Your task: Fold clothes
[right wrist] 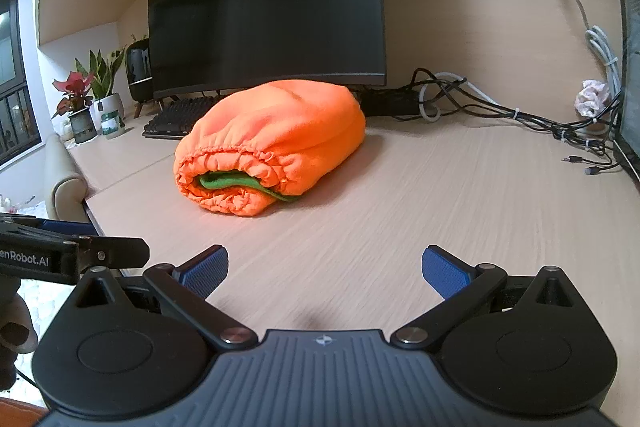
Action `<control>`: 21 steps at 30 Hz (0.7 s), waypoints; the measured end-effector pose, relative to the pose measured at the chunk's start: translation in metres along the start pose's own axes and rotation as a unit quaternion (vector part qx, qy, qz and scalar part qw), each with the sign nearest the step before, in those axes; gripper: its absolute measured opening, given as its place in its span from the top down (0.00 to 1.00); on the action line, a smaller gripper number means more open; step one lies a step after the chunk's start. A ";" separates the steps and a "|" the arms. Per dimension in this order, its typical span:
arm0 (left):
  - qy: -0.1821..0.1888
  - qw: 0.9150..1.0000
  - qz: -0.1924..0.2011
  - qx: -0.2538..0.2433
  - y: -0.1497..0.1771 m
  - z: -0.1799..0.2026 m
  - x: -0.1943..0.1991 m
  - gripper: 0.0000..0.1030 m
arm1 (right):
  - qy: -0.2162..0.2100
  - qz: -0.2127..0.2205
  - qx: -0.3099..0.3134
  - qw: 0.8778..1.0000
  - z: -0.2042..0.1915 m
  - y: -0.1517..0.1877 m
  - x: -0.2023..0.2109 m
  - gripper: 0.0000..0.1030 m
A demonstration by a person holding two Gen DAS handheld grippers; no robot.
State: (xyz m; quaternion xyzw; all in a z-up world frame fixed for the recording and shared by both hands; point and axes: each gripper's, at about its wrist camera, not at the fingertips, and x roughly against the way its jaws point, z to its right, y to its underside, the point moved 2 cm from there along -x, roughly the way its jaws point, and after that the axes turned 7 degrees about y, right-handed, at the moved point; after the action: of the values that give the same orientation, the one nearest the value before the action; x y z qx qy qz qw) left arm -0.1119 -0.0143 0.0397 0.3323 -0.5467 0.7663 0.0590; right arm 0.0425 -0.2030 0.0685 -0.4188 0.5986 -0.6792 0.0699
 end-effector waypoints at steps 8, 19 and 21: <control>0.000 1.000 -0.003 0.004 0.000 -0.001 -0.003 0.00 | 0.002 -0.004 0.000 1.000 0.001 0.000 -0.002 0.00; -0.003 1.000 -0.007 0.004 0.000 -0.001 -0.005 0.00 | -0.001 -0.005 -0.002 1.000 0.003 0.000 -0.004 0.00; -0.004 1.000 -0.007 0.004 0.000 -0.001 -0.005 0.00 | -0.002 -0.004 -0.002 1.000 0.003 0.000 -0.004 0.00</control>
State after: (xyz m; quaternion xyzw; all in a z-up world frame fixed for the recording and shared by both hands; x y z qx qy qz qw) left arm -0.1080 -0.0121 0.0367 0.3393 -0.5416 0.7667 0.0611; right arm 0.0469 -0.2028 0.0669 -0.4224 0.5986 -0.6773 0.0671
